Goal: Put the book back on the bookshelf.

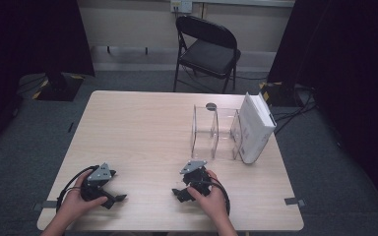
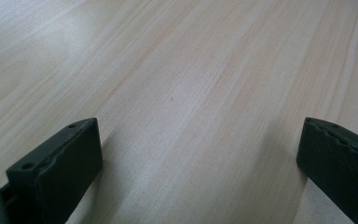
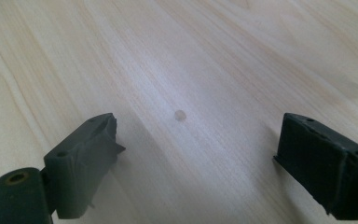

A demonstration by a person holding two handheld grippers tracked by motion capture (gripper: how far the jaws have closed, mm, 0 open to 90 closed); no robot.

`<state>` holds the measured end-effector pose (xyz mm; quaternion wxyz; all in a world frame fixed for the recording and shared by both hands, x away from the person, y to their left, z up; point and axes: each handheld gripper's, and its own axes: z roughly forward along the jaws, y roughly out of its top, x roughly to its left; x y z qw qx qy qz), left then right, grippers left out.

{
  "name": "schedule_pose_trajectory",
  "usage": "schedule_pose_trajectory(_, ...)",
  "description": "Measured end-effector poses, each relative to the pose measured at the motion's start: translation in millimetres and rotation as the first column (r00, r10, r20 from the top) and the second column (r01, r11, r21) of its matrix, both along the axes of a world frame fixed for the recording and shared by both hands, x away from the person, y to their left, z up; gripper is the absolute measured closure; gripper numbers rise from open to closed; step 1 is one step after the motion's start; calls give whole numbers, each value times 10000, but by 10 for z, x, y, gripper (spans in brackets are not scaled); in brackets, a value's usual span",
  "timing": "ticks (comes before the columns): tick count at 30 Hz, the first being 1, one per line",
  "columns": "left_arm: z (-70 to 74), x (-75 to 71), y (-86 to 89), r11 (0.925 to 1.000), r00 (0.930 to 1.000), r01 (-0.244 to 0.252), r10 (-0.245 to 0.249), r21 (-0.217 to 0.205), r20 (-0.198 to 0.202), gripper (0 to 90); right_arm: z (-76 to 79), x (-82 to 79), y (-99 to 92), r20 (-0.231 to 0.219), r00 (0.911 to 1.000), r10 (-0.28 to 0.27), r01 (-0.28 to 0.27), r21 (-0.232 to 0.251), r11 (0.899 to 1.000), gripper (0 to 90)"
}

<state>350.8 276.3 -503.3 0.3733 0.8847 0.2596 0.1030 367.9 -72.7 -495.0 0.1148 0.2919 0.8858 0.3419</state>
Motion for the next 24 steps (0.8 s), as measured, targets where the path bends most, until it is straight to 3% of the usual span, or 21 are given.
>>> schedule_pose_trajectory(8,-4,-2,-3,10000,10000,-39,40,-33,40,0,-67,-36,-32,425,9991,-38,9,675,9977,102)
schedule_pose_trajectory(24,0,-7,-3,9999,10000,-97,97,32,15,0,-68,-39,-34,456,9990,-12,-17,638,9980,103)
